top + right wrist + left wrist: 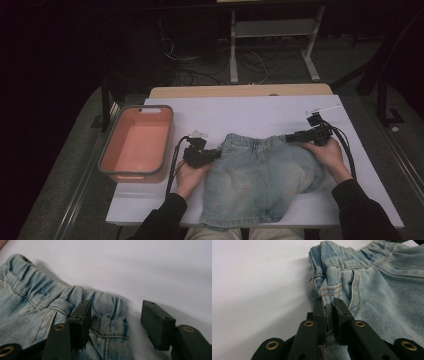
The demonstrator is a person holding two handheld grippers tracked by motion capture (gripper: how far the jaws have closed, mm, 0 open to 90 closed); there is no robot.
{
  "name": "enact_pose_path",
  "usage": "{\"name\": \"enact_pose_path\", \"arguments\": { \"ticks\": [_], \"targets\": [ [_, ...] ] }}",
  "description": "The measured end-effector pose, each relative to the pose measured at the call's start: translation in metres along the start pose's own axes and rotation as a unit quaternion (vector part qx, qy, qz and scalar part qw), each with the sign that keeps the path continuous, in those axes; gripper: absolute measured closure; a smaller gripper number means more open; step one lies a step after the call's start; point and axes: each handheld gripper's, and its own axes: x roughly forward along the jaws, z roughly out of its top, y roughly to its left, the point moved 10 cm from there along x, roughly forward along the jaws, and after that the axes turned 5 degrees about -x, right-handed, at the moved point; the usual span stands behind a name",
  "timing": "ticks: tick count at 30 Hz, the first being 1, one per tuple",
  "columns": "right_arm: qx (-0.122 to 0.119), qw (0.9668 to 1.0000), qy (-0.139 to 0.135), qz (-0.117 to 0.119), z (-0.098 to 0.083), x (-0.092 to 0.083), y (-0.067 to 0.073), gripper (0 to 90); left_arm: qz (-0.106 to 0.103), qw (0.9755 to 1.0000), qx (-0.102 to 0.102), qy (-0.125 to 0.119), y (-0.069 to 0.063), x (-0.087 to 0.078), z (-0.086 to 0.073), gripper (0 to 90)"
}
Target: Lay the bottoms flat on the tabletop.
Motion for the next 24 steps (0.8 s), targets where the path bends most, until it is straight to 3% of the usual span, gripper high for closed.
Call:
{"name": "enact_pose_path", "arguments": {
  "ticks": [11, 16, 20, 24],
  "targets": [
    [0.002, 0.9997, 0.007, 0.024, -0.008, 0.006, 0.008, 58.9, 0.000, 1.0000, 0.002, 0.000, -0.001, 0.001, 0.000, 81.3],
    [-0.015, 0.9997, 0.009, 0.016, -0.008, 0.003, 0.010, 72.8, 0.000, 1.0000, 0.002, -0.002, -0.002, 0.001, -0.001, 81.3],
    [-0.018, 0.9997, 0.010, 0.011, -0.006, -0.002, 0.007, 75.3, -0.004, 1.0000, 0.003, -0.003, -0.005, 0.002, 0.000, 81.3],
    [0.000, 0.9998, 0.005, 0.017, -0.008, -0.004, 0.000, 75.3, -0.008, 0.9999, 0.008, -0.001, -0.007, 0.005, -0.002, 80.5]
  ]
}}
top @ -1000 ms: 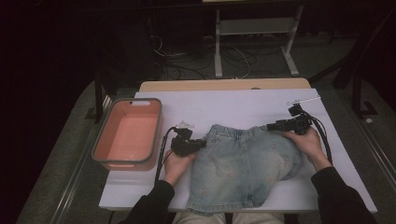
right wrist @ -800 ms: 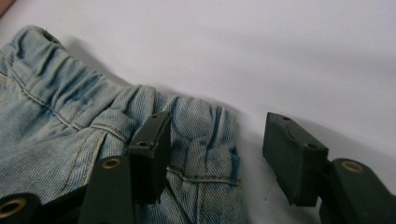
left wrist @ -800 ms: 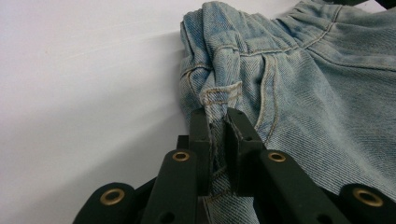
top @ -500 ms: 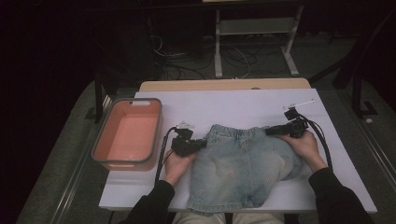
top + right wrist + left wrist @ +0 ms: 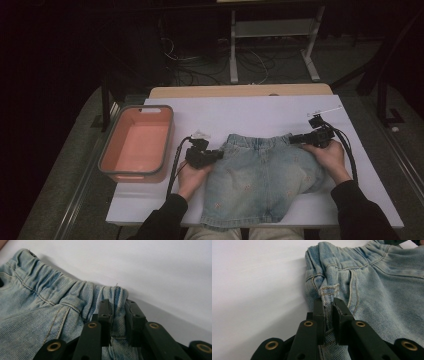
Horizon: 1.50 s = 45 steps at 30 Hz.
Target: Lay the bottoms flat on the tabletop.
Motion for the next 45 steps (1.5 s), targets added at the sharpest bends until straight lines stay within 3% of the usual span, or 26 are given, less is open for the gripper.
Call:
{"name": "enact_pose_path", "arguments": {
  "ticks": [3, 6, 9, 11, 20, 24, 32, 35, 39, 45],
  "targets": [
    [0.000, 1.0000, -0.002, 0.000, 0.000, 0.000, 0.000, 75.3, -0.007, 1.0000, 0.004, 0.000, 0.000, 0.000, 0.001, 75.8],
    [-0.003, 1.0000, -0.004, 0.001, 0.000, 0.000, 0.000, 75.2, -0.009, 0.9999, 0.014, -0.005, 0.000, 0.000, 0.006, 61.9],
    [0.001, 1.0000, -0.006, 0.003, 0.000, 0.000, 0.000, 75.2, -0.027, 0.9994, 0.016, -0.014, -0.005, -0.002, 0.017, 53.7],
    [-0.003, 1.0000, -0.006, 0.002, 0.000, 0.000, 0.000, 75.1, -0.021, 0.9994, 0.018, -0.019, -0.004, -0.001, 0.024, 49.0],
    [0.002, 1.0000, -0.008, 0.005, 0.000, 0.001, 0.000, 74.8, -0.037, 0.9987, -0.005, -0.036, 0.001, 0.006, 0.056, 41.4],
    [0.002, 0.9999, -0.009, 0.004, 0.000, 0.000, 0.001, 74.7, -0.041, 0.9981, -0.031, -0.034, 0.011, 0.013, 0.067, 36.9],
    [0.001, 0.9999, -0.012, 0.003, 0.000, 0.001, 0.001, 74.3, -0.017, 0.9976, -0.067, -0.011, 0.030, 0.029, 0.059, 36.6],
    [0.000, 0.9999, -0.013, 0.002, 0.000, 0.001, 0.001, 74.2, -0.023, 0.9973, -0.069, -0.012, 0.028, 0.030, 0.059, 37.0],
    [-0.002, 0.9999, -0.014, 0.001, 0.000, 0.001, 0.001, 74.2, -0.010, 0.9975, -0.070, -0.001, 0.031, 0.035, 0.055, 38.9],
    [-0.001, 0.9998, -0.021, 0.003, 0.002, -0.002, 0.001, 74.2, -0.013, 0.9971, -0.074, 0.005, 0.029, 0.039, 0.052, 43.5]
  ]
}}
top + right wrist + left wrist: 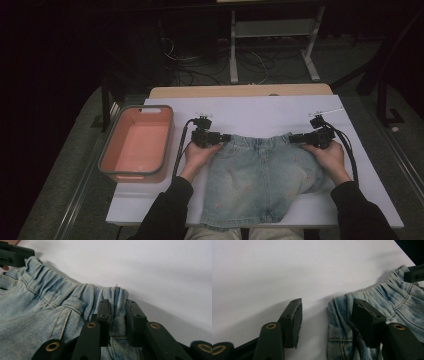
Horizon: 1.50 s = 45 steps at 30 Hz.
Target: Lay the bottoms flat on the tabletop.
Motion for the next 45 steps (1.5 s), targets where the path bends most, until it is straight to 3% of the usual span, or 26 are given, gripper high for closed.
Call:
{"name": "enact_pose_path", "arguments": {
  "ticks": [8, 20, 24, 28, 31, 35, 38, 45],
  "targets": [
    [0.001, 1.0000, -0.009, 0.001, 0.003, -0.003, 0.001, 74.2, -0.021, 0.9995, -0.021, 0.006, -0.005, 0.006, -0.005, 50.2],
    [0.012, 0.9997, -0.021, 0.005, 0.006, -0.006, 0.001, 74.4, -0.049, 0.9979, -0.036, 0.022, -0.014, 0.011, -0.011, 69.3],
    [0.012, 0.9998, -0.018, 0.001, 0.006, -0.004, 0.001, 74.6, -0.043, 0.9989, -0.019, 0.007, -0.014, 0.011, -0.010, 77.9],
    [0.009, 0.9998, -0.019, -0.001, 0.006, -0.003, 0.001, 75.0, -0.023, 0.9996, 0.013, -0.004, -0.015, 0.010, -0.008, 80.2],
    [0.011, 0.9997, -0.024, 0.003, 0.008, -0.003, 0.000, 75.7, -0.012, 0.9994, 0.022, -0.023, -0.015, 0.009, -0.002, 80.9],
    [0.005, 0.9995, -0.032, 0.003, 0.018, -0.002, -0.006, 76.0, -0.019, 0.9991, -0.010, -0.038, -0.008, 0.015, 0.009, 81.1],
    [0.020, 0.9988, -0.045, 0.005, 0.026, 0.005, -0.016, 76.0, -0.019, 0.9985, -0.023, -0.047, -0.002, 0.020, 0.018, 81.1],
    [0.052, 0.9965, -0.059, 0.030, 0.039, 0.024, -0.035, 76.0, -0.011, 0.9975, -0.031, -0.062, 0.009, 0.025, 0.033, 80.9]
  ]
}}
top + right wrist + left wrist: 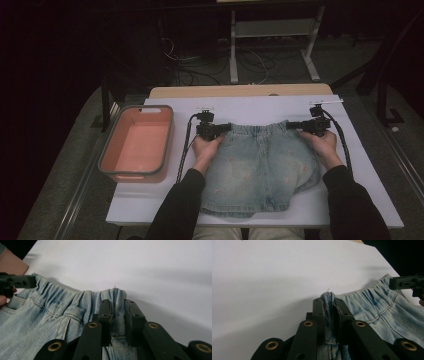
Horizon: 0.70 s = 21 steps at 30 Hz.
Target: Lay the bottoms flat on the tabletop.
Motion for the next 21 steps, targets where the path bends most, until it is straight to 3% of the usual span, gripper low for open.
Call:
{"name": "enact_pose_path", "arguments": {
  "ticks": [6, 17, 21],
  "targets": [
    [-0.004, 1.0000, -0.006, -0.005, 0.016, 0.010, -0.007, 76.0, 0.011, 0.9998, -0.006, -0.016, 0.006, 0.004, 0.008, 80.8],
    [-0.013, 0.9997, -0.016, -0.015, 0.033, 0.018, -0.007, 75.9, 0.028, 0.9988, 0.011, -0.039, 0.010, 0.003, 0.029, 80.6],
    [-0.014, 0.9996, -0.021, -0.015, 0.035, 0.020, -0.007, 75.8, 0.031, 0.9988, 0.016, -0.035, 0.014, 0.006, 0.027, 80.3]
  ]
}}
